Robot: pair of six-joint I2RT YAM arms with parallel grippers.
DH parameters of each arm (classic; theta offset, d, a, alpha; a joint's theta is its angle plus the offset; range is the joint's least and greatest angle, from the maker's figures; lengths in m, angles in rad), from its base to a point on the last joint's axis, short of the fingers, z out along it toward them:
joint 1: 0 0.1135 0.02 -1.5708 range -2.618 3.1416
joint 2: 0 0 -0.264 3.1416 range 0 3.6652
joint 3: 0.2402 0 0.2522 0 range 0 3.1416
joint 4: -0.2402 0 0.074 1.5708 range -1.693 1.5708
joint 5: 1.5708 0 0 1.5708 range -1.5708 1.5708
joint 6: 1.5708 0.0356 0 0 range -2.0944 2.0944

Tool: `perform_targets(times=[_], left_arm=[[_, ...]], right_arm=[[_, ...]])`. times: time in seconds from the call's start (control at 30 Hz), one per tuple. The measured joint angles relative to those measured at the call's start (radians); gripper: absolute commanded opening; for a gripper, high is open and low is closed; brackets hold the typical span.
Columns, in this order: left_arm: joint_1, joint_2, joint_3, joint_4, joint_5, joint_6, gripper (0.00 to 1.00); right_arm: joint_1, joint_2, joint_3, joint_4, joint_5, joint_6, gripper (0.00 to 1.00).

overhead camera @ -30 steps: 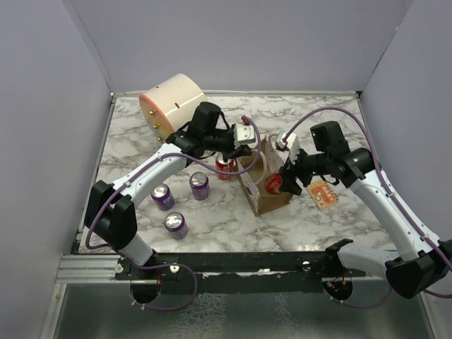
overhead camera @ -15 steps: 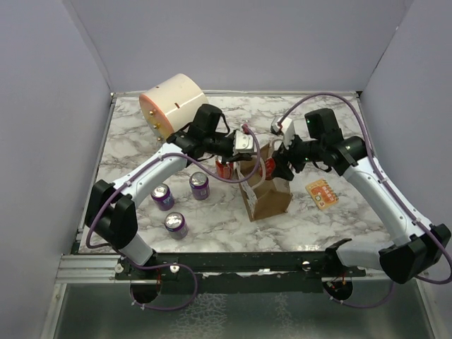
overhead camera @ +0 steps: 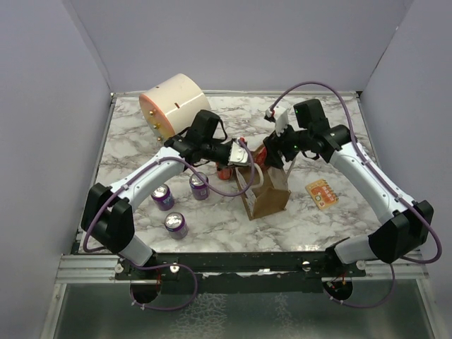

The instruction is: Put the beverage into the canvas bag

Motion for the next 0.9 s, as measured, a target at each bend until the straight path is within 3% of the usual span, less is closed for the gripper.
perform_targets(times=[0.9], left_arm=[[0.014, -0.026, -0.046, -0.037, 0.072, 0.18, 0.03]], right_arm=[[0.112, 0.142, -0.038, 0.155, 0.097, 0.083, 0.01]])
